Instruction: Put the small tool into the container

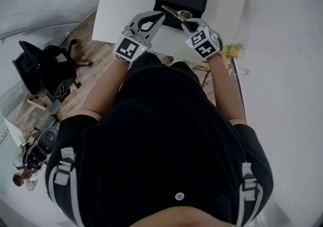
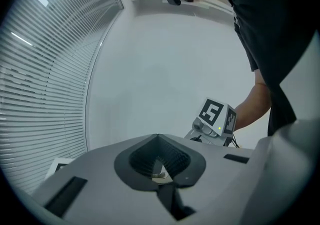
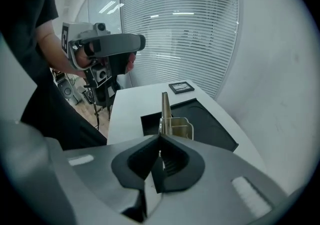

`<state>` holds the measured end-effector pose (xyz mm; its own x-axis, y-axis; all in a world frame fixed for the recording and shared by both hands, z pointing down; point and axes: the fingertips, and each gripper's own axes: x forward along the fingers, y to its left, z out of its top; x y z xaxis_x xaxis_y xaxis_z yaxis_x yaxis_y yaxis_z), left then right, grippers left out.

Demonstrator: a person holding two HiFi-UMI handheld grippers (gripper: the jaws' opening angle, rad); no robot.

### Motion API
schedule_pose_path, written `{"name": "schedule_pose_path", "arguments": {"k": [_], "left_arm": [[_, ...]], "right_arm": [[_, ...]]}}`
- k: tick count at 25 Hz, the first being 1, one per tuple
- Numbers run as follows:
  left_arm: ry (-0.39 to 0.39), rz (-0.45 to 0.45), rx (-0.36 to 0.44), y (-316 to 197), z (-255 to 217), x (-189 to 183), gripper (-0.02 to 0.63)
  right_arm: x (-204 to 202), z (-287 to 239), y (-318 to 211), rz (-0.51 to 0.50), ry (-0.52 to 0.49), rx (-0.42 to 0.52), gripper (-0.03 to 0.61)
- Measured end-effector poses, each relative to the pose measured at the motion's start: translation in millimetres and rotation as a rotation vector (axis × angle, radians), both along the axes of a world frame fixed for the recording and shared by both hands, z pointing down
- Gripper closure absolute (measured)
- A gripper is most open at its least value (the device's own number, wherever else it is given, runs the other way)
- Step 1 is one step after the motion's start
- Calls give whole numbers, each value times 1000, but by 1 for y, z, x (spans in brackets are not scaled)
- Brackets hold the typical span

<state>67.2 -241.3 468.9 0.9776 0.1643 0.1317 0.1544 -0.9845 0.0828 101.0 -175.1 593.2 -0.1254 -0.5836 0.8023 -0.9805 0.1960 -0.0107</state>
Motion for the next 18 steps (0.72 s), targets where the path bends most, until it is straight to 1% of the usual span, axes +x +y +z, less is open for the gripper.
{"name": "schedule_pose_path", "arguments": {"k": [7, 11, 14, 18], "left_arm": [[-41, 31, -1, -18, 31, 2, 606], [-53, 37, -16, -23, 40, 3, 606], [-64, 41, 0, -26, 46, 3, 606], [-65, 44, 3, -29, 51, 3, 606]], "right_arm": [[1, 32, -12, -17, 17, -119, 558], [-2, 50, -12, -49, 21, -196, 558], [-5, 60, -12, -69, 14, -245, 558], [-8, 77, -11, -108, 26, -310, 558]]}}
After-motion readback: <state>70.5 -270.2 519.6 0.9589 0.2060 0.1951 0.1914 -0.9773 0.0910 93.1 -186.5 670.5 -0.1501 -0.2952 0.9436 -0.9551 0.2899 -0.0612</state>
